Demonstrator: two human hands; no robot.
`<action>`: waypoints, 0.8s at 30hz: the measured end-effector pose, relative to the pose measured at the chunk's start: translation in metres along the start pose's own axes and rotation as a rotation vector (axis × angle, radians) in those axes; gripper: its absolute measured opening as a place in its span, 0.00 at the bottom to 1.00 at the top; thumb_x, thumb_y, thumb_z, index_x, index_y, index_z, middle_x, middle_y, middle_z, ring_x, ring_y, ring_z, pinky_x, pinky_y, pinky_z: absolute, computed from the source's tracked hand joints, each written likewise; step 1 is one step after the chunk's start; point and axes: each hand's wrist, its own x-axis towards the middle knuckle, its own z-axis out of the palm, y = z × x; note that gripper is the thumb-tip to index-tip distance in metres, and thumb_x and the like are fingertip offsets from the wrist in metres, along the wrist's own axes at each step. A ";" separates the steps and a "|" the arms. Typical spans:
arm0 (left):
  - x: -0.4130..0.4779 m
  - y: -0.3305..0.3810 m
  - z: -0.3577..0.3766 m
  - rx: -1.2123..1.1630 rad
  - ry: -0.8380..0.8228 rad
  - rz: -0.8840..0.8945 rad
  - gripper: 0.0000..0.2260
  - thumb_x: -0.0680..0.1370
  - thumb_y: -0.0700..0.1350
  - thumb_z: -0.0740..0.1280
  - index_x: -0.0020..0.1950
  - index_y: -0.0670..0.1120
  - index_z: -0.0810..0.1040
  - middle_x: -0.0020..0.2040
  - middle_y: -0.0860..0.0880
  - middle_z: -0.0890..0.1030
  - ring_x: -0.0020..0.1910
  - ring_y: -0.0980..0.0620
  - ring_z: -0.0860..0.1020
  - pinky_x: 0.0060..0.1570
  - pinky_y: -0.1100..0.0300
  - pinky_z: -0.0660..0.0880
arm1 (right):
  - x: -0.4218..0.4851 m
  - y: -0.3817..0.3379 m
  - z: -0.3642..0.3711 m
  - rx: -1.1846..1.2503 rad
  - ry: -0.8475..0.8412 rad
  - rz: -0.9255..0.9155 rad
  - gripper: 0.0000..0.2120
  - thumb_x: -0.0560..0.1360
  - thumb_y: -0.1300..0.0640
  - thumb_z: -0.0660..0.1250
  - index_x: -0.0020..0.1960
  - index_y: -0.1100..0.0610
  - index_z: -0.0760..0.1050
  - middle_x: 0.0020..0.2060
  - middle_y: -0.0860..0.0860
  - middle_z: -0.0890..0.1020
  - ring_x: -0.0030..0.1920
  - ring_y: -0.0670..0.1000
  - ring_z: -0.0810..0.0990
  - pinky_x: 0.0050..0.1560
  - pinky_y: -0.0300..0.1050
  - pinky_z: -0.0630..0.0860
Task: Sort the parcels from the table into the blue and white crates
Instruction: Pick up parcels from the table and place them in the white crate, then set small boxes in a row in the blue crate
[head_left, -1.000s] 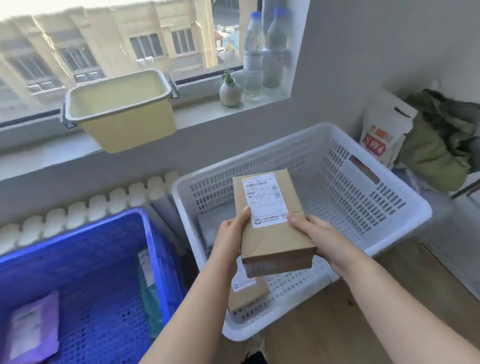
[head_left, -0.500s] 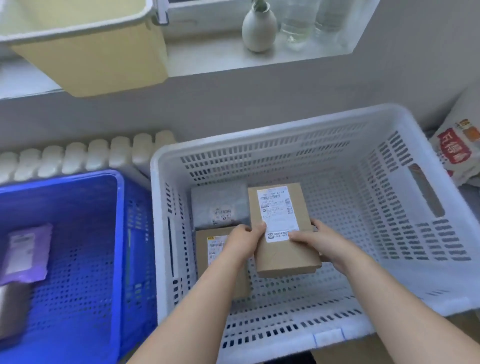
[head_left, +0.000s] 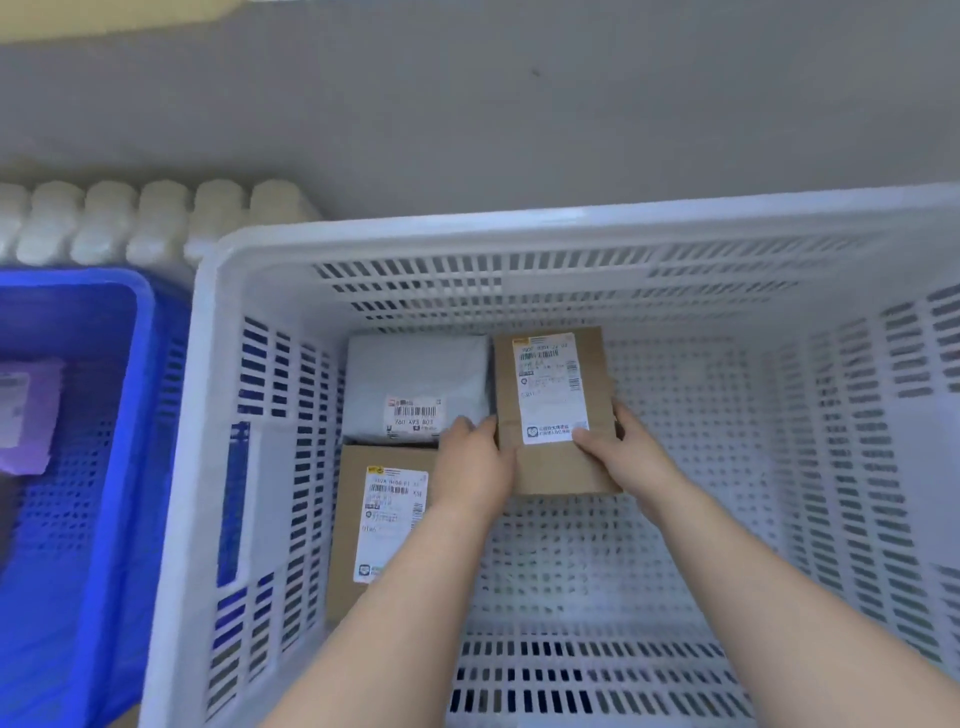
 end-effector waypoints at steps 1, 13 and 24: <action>0.002 -0.005 0.001 0.096 0.075 0.049 0.16 0.81 0.47 0.61 0.67 0.46 0.75 0.58 0.42 0.74 0.60 0.41 0.71 0.56 0.53 0.70 | 0.007 0.000 0.004 0.003 0.003 0.002 0.25 0.78 0.57 0.69 0.73 0.50 0.67 0.62 0.51 0.80 0.60 0.53 0.80 0.65 0.55 0.75; 0.017 -0.047 0.000 0.290 0.181 0.104 0.31 0.81 0.37 0.59 0.81 0.55 0.54 0.81 0.46 0.51 0.80 0.43 0.48 0.78 0.49 0.50 | 0.035 0.004 0.012 0.026 0.059 0.023 0.27 0.79 0.60 0.67 0.75 0.50 0.65 0.62 0.49 0.79 0.58 0.52 0.79 0.60 0.51 0.77; -0.018 -0.039 -0.016 0.257 0.105 0.102 0.30 0.83 0.41 0.57 0.82 0.52 0.47 0.82 0.46 0.43 0.81 0.45 0.44 0.79 0.50 0.46 | 0.004 -0.009 0.032 -0.304 0.274 -0.020 0.29 0.78 0.53 0.65 0.76 0.54 0.60 0.69 0.55 0.72 0.63 0.60 0.76 0.59 0.54 0.77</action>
